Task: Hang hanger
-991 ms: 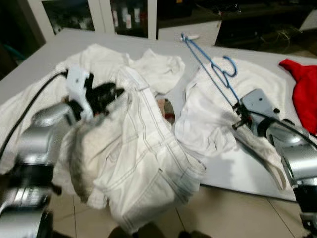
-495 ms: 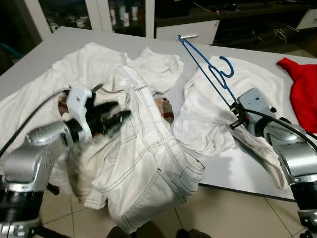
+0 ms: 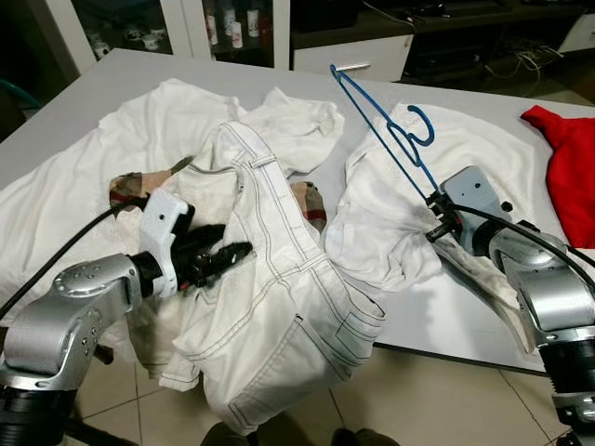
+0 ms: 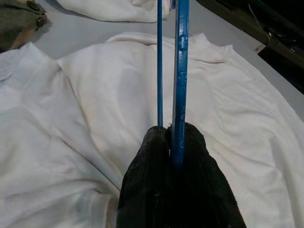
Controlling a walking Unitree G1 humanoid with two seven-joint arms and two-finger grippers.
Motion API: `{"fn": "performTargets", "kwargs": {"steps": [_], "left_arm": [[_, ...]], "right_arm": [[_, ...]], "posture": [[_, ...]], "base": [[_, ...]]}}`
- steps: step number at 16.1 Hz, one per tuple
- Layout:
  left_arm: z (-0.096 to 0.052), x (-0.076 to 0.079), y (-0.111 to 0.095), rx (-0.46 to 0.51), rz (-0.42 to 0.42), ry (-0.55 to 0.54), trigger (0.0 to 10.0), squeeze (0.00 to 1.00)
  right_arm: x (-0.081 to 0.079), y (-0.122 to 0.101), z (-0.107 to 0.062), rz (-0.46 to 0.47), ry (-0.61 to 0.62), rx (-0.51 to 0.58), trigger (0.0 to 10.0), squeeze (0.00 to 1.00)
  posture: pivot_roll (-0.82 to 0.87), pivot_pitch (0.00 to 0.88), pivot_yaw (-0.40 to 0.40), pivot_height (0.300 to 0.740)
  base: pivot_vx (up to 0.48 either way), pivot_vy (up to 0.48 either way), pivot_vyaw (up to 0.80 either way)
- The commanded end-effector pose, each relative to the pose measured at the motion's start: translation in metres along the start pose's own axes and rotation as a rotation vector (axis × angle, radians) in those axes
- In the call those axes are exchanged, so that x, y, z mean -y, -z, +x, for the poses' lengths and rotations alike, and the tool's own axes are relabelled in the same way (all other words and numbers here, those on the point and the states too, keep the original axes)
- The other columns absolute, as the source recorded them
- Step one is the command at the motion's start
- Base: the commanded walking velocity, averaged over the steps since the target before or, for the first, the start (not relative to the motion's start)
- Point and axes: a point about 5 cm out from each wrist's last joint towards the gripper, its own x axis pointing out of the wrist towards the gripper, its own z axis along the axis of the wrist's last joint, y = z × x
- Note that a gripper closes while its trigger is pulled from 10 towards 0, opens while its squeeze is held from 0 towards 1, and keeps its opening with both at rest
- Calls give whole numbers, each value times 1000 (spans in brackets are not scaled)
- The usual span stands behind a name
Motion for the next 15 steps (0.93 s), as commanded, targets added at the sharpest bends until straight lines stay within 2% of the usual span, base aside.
{"fn": "performTargets", "kwargs": {"steps": [1, 7, 11, 12, 13, 15], "left_arm": [[-2, 3, 3, -36, 19, -10, 10000, 0], [-2, 10, 1, -35, -11, 9, 10000, 0], [8, 14, 15, -77, -74, 18, 10000, 0], [11, 12, 21, -98, -91, 4, 7922, 0], [13, 10, 27, -117, -113, -12, 0, 0], [17, 7, 31, -135, -138, -15, 0, 0]], "right_arm": [[1, -1, 1, -1, 8, 3, 10000, 0], [2, -1, 3, 1, 9, 6, 10000, 0], [2, -2, 3, 1, 7, 8, 10000, 0], [2, -2, 4, 2, 7, 9, 10000, 0], [2, -2, 3, 3, 8, 10, 10000, 0], [2, -2, 3, 4, 10, 11, 10000, 0]], "posture": [[134, 64, 5, 740], [138, 55, -1, 740], [136, 54, -2, 740], [136, 54, -2, 740], [136, 54, -2, 740], [130, 54, -2, 740]], "base": [[0, 0, 0], [0, 0, 0], [0, 0, 0], [0, 0, 0], [0, 0, 0], [0, 0, 0]]}}
